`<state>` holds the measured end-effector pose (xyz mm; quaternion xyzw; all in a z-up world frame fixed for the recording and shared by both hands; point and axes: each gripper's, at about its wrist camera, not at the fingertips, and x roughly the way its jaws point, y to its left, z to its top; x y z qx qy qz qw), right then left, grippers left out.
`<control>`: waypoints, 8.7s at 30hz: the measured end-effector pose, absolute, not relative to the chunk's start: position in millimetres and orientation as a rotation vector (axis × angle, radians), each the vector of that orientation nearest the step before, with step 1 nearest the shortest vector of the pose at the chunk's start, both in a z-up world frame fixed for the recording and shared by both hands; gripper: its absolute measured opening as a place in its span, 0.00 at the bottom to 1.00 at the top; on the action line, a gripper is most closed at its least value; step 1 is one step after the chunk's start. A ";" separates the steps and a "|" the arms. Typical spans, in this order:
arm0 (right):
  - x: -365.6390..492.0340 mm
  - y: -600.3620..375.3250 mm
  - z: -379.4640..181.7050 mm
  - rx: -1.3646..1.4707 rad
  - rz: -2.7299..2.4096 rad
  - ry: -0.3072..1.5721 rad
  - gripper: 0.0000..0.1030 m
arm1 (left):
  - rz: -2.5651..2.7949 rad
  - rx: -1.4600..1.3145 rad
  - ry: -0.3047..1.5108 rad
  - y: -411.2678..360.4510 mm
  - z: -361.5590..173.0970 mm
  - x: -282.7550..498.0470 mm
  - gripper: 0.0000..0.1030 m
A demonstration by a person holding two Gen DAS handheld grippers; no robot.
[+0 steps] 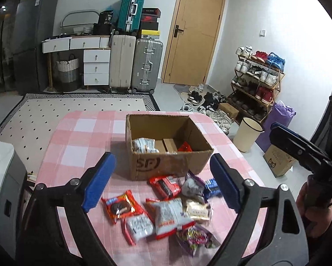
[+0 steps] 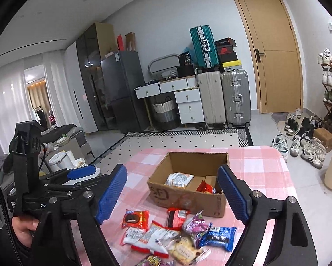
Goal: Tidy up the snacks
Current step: 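Withdraw both tools from the box back toward the snack pile, then grasp the purple candy bag with the right tool, then grasp the red Oreo pack with the left tool while the right tool holds the purple bag, then carry the red Oreo pack left and purple candy bag right over the box, then open both tools to drop the Oreo pack and purple bag into the box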
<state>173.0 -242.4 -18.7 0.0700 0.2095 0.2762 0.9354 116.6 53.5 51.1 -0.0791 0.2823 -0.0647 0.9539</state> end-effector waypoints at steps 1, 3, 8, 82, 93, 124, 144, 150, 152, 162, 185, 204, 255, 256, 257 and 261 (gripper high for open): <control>167.4 -241.0 -18.9 0.141 0.569 0.428 0.84 | -0.128 -0.164 0.569 54.4 50.5 106.9 0.87; 156.1 -241.1 -20.7 0.138 0.575 0.425 0.87 | -0.129 -0.177 0.566 55.9 47.6 95.1 0.95; 127.7 -237.6 -26.5 0.121 0.598 0.424 0.93 | -0.144 -0.196 0.555 57.1 43.4 65.7 0.99; 151.9 -161.1 -223.0 0.113 0.706 0.874 0.60 | -0.156 -0.294 0.709 88.0 -90.2 36.6 0.99; 149.3 -167.6 -221.2 0.156 0.756 0.861 0.44 | -0.153 -0.279 0.716 88.0 -92.2 37.0 0.99; 141.4 -222.1 -203.8 0.285 0.728 0.785 0.44 | -0.020 -0.248 0.870 101.9 -110.9 120.8 0.99; 159.6 -249.6 -204.4 0.358 0.713 0.763 0.44 | 0.078 -0.222 0.995 99.3 -151.5 207.6 0.99; 162.0 -252.0 -208.5 0.370 0.710 0.770 0.44 | 0.112 -0.220 1.019 106.3 -167.1 220.1 0.94; 162.5 -253.4 -209.0 0.376 0.708 0.772 0.44 | 0.115 -0.205 1.016 106.3 -168.2 221.4 0.92; 161.2 -253.8 -209.6 0.375 0.707 0.771 0.44 | -0.033 -0.168 0.980 107.0 -164.4 216.8 0.42; 160.0 -249.0 -198.2 0.359 0.699 0.747 0.44 | -0.080 -0.196 0.958 119.6 -157.5 193.8 0.31; 159.9 -249.2 -197.7 0.358 0.695 0.741 0.44 | -0.091 -0.205 0.937 124.4 -143.2 183.1 0.29; 300.0 -208.6 -6.7 0.255 0.728 0.546 0.44 | -0.291 -0.117 0.655 46.5 109.2 255.2 0.30; 308.4 -207.5 -5.4 0.256 0.724 0.551 0.44 | -0.285 -0.119 0.657 47.1 109.9 265.3 0.30; 314.7 -206.4 -4.6 0.254 0.719 0.553 0.44 | -0.283 -0.122 0.659 47.4 110.0 271.4 0.30; 341.5 -203.0 -6.6 0.231 0.688 0.568 0.44 | -0.283 -0.130 0.685 48.5 97.6 308.6 0.30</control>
